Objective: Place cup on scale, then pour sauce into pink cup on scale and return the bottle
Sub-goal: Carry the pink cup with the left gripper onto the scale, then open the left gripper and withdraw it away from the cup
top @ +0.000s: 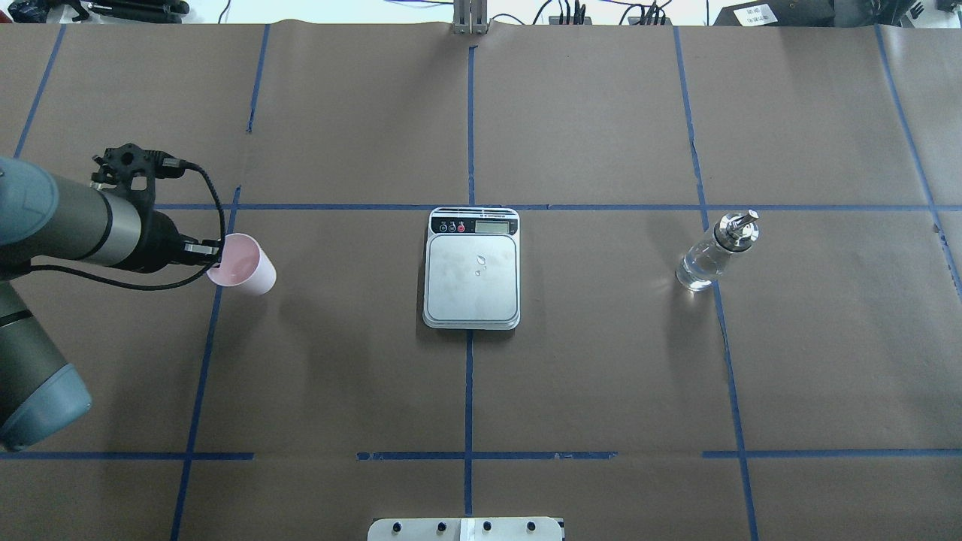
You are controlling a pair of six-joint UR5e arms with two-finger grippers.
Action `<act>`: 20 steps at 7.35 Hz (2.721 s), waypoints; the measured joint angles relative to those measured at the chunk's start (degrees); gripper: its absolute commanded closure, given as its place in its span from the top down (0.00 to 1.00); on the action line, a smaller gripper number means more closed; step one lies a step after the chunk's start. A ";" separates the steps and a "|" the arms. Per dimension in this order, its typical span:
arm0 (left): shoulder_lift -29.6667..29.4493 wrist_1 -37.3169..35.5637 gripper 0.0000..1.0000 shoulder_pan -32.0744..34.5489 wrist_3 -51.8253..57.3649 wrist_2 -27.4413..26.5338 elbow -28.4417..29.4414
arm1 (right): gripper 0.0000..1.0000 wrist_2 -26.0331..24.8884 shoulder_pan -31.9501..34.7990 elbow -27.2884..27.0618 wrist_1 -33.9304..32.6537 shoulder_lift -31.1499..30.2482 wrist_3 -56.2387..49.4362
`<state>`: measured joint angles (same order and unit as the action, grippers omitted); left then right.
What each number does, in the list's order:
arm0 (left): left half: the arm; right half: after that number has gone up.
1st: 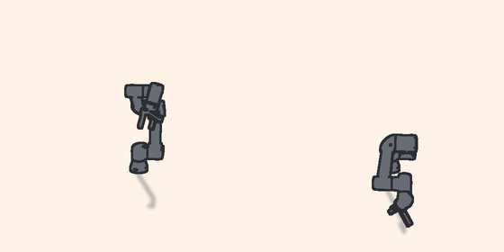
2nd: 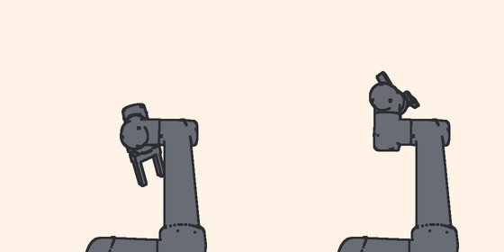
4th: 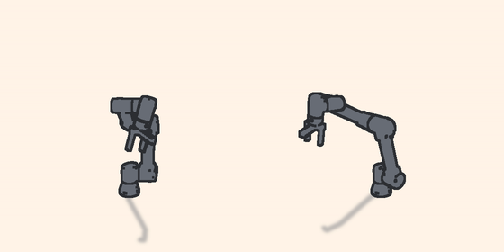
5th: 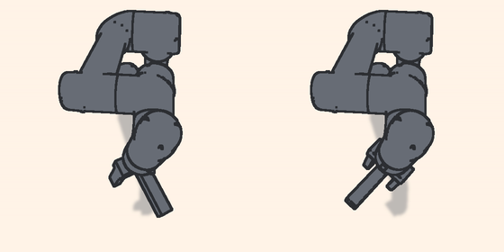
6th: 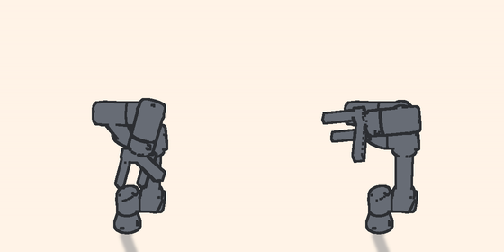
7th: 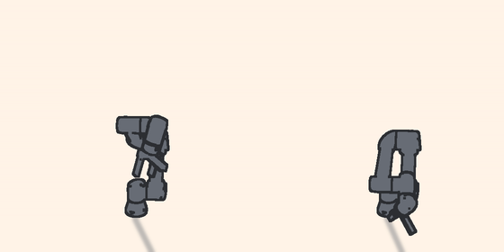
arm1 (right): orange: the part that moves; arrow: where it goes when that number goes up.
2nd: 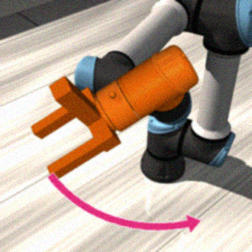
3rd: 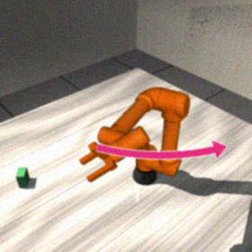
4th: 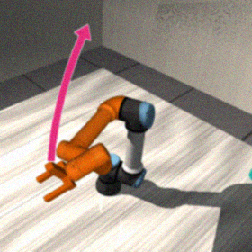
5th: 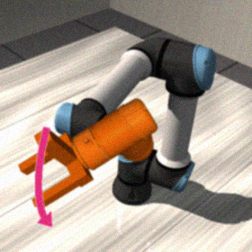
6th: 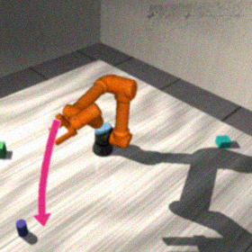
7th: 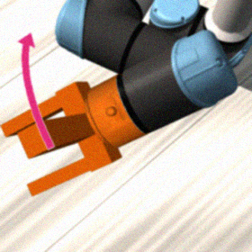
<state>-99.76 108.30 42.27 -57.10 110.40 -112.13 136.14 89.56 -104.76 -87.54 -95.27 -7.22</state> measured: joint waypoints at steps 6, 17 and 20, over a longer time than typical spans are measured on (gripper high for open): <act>-27.39 -15.79 0.00 -5.45 -12.54 0.04 10.01 | 1.00 0.07 0.09 -0.46 0.00 0.00 0.11; -36.47 -9.88 0.42 -7.32 -16.81 -0.36 24.19 | 1.00 0.09 0.09 -0.62 -0.09 0.26 0.18; -36.37 -9.95 1.00 -7.37 -16.76 -0.47 24.04 | 1.00 0.09 0.09 -0.62 -0.09 0.26 0.18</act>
<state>-136.13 98.35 34.90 -73.86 109.93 -88.09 136.23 89.65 -105.38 -87.63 -95.01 -7.03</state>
